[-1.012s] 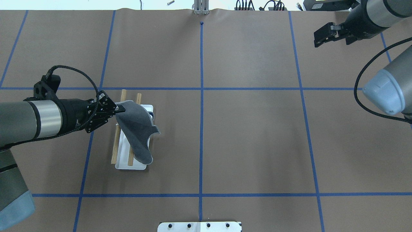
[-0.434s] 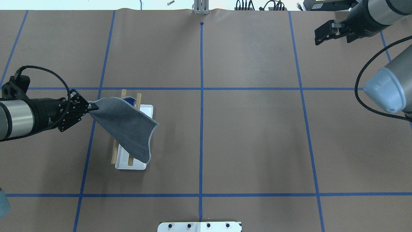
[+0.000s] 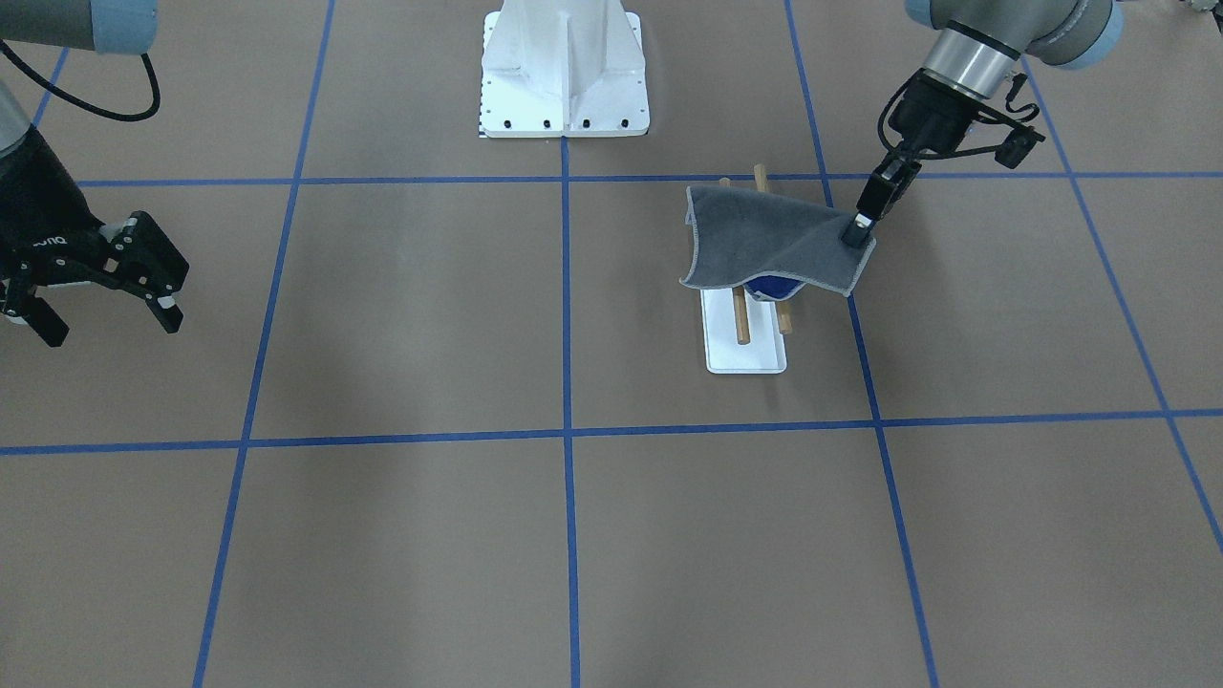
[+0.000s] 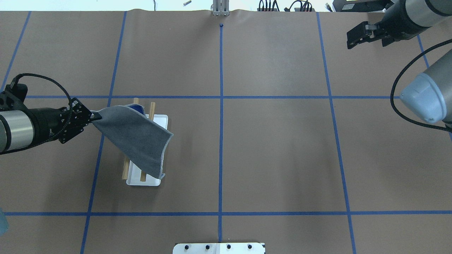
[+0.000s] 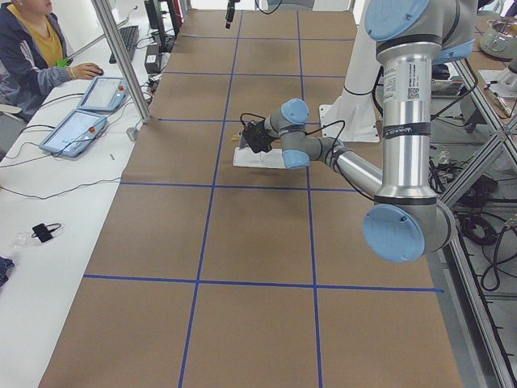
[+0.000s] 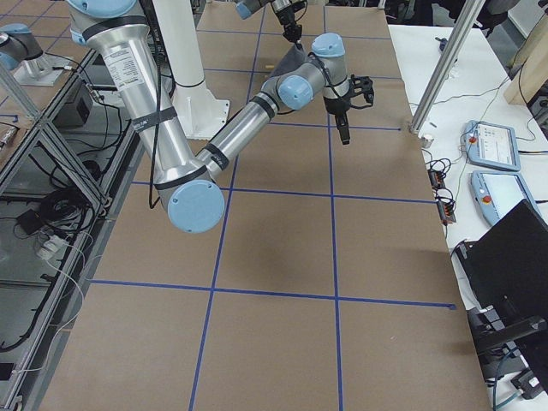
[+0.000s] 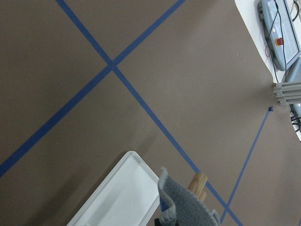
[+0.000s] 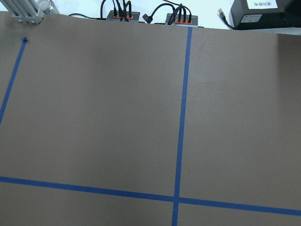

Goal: Hang towel on rack

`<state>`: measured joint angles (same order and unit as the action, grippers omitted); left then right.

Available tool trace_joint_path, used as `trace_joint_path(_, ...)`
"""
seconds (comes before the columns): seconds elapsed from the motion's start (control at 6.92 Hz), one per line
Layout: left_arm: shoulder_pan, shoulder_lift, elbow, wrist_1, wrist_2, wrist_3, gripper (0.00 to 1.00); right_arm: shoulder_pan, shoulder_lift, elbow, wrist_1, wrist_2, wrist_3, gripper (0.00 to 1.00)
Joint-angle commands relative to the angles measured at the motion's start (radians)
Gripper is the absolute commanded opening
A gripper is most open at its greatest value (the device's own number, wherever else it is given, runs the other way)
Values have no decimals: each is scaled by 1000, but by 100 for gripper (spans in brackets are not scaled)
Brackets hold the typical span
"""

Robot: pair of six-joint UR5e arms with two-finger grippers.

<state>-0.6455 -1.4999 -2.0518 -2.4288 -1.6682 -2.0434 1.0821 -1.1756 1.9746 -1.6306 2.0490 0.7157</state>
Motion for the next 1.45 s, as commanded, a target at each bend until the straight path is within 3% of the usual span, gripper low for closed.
trace_joint_path(0.0,0,3,13,-1,2,0,0,2,-1,-5,0,-1,-1,100)
trace_joint_path(0.43,-2,20,39,-3,1,-1,6,2,-2,-19,0,-6,-2,100)
trace_joint_path(0.58,0,36,48,-6,-2,-1,17,5,-4,-42,-1,-4,-2,100)
trace_joint_path(0.87,0,37,45,-6,-7,-1,21,10,-36,-69,0,-1,-4,100)
trace_joint_path(1.01,0,35,47,-6,-8,3,81,10,-59,-69,-1,2,-4,100)
trace_joint_path(1.16,0,32,51,-6,-1,0,98,10,-84,-71,0,3,-10,100)
trace_joint_path(1.3,0,38,54,-6,-1,8,98,10,-94,-71,-1,3,-42,100)
